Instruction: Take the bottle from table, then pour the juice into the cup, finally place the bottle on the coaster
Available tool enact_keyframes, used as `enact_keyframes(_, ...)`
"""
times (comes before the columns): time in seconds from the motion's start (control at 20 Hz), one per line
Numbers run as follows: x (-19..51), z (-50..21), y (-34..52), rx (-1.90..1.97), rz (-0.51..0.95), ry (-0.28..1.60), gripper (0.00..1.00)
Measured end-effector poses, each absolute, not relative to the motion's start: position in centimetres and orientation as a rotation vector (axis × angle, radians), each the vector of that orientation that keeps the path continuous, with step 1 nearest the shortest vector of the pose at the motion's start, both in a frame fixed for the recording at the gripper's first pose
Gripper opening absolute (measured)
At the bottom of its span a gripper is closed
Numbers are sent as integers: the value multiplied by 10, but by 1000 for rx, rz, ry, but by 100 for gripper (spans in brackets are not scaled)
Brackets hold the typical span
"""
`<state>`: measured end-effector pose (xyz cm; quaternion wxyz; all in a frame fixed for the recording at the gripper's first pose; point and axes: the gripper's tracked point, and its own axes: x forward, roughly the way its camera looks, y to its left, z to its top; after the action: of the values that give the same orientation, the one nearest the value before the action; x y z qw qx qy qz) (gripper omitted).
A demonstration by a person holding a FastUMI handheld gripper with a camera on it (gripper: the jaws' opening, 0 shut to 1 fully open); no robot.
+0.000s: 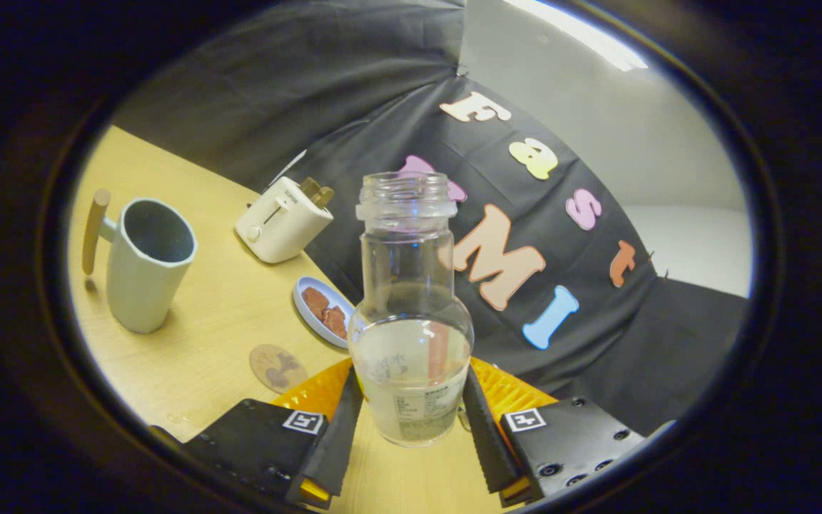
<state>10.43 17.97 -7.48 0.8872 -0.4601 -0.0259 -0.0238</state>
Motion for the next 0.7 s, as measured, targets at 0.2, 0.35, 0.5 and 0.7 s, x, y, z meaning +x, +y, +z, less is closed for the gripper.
enact_keyframes(0.2, 108, -75, 200, -1127, -80, -133, 76)
enact_keyframes(0.35, 110, -80, 208, -1214, -89, -168, 76)
enact_keyframes(0.5, 110, -81, 218, -1287, -102, -208, 76)
enact_keyframes(0.7, 109, -83, 232, -1384, -102, -261, 76)
